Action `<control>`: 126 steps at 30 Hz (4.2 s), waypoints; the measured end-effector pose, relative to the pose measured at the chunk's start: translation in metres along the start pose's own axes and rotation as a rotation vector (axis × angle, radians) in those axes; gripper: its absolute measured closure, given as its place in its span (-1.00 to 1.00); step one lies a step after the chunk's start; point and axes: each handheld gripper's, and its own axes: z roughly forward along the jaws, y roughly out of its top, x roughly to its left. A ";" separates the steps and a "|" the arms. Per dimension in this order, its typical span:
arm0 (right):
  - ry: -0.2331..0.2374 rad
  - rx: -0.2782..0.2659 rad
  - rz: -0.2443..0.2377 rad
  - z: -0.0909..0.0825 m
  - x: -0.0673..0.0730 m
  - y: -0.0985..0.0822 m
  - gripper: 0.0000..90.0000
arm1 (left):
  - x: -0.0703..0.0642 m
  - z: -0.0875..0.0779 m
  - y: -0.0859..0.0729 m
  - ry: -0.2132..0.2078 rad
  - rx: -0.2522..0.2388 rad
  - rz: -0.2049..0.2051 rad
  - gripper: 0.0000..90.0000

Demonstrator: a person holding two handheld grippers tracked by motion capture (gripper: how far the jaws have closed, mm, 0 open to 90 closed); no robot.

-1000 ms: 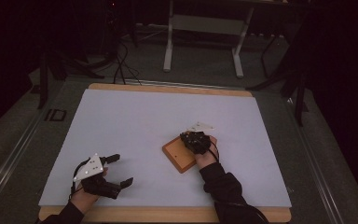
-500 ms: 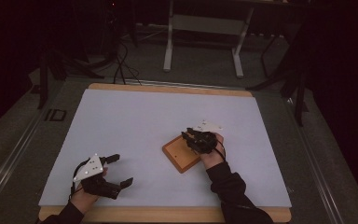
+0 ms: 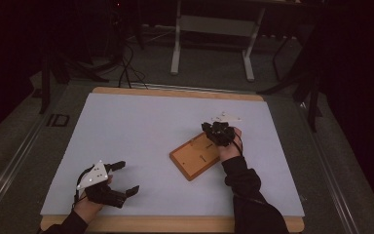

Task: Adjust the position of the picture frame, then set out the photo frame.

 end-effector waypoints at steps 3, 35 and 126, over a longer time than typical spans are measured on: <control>0.002 0.045 -0.008 0.015 -0.007 -0.001 0.99 | 0.000 0.000 0.000 0.000 0.000 -0.002 -0.99; -0.015 0.299 -0.036 0.055 -0.011 -0.001 1.00 | -0.001 -0.001 0.001 -0.002 -0.004 0.008 -0.99; 0.171 -0.062 -0.007 -0.129 0.011 -0.072 -0.65 | -0.021 0.101 0.059 -0.213 0.186 0.049 -0.96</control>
